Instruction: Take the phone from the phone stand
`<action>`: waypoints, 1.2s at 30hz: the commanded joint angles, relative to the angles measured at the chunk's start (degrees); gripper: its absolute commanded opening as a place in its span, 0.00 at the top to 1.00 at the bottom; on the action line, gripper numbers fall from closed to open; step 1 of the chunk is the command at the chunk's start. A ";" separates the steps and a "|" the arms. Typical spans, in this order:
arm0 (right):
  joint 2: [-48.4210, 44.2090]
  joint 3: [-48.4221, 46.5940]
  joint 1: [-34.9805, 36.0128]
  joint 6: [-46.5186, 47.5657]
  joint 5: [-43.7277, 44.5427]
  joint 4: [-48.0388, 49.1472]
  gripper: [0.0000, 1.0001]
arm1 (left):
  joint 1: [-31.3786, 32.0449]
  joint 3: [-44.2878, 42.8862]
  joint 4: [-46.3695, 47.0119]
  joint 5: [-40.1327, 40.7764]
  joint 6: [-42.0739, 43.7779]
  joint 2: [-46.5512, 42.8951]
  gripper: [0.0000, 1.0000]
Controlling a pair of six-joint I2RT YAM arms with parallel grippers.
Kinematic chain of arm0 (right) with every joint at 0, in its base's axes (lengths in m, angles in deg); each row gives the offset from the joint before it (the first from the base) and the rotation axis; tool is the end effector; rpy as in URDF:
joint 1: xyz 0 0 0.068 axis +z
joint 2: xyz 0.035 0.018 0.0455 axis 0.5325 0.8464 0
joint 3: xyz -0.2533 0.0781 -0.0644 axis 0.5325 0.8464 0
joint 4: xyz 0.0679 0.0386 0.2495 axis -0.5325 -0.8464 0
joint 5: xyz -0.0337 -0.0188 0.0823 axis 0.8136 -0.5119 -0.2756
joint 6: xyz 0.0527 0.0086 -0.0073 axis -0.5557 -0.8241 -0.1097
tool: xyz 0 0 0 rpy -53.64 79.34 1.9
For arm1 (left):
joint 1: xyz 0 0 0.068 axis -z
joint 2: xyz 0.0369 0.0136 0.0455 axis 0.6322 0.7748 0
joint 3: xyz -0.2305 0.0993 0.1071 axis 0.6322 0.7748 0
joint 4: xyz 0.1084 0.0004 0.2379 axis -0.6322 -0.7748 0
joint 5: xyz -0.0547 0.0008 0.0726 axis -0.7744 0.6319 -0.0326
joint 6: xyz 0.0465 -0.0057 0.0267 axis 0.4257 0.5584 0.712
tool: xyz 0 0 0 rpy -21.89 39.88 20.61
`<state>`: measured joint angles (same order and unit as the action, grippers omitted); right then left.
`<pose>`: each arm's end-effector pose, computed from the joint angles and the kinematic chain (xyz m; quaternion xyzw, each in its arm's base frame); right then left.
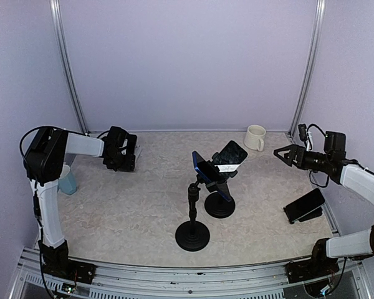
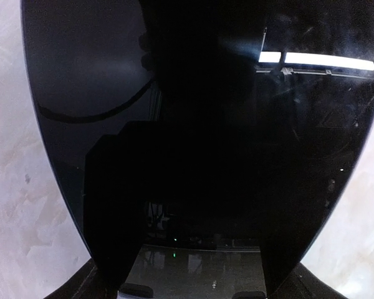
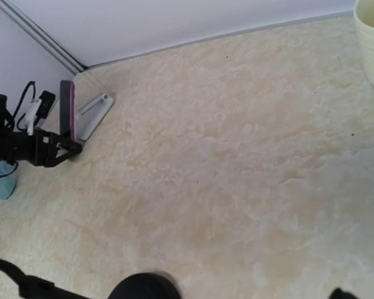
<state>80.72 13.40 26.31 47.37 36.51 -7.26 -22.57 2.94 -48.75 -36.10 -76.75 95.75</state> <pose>0.2500 0.0005 0.2558 -0.0411 0.8095 0.3884 0.4383 0.4183 -0.1196 0.1341 0.0489 0.9516 0.0056 0.3034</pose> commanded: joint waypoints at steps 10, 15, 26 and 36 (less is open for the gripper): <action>-0.07 1.91 -0.64 -1.66 -2.41 3.94 0.00 | -2.64 11.33 0.98 3.95 -4.30 -8.50 0.56; -0.55 1.72 -0.64 -1.43 -2.44 3.47 0.00 | -2.55 11.64 0.77 3.59 -4.83 -9.77 0.38; -1.03 1.79 -0.64 -1.35 -2.72 3.42 0.00 | -2.29 7.77 -0.62 2.20 -3.80 -14.79 0.01; -1.44 1.47 -0.64 -0.84 -2.37 2.35 0.00 | -2.55 0.82 -3.33 2.85 -2.64 -10.84 0.01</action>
<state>80.44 14.91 26.33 46.12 34.61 -4.83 -24.56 6.08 -50.45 -33.96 -80.51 82.64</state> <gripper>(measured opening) 0.999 0.988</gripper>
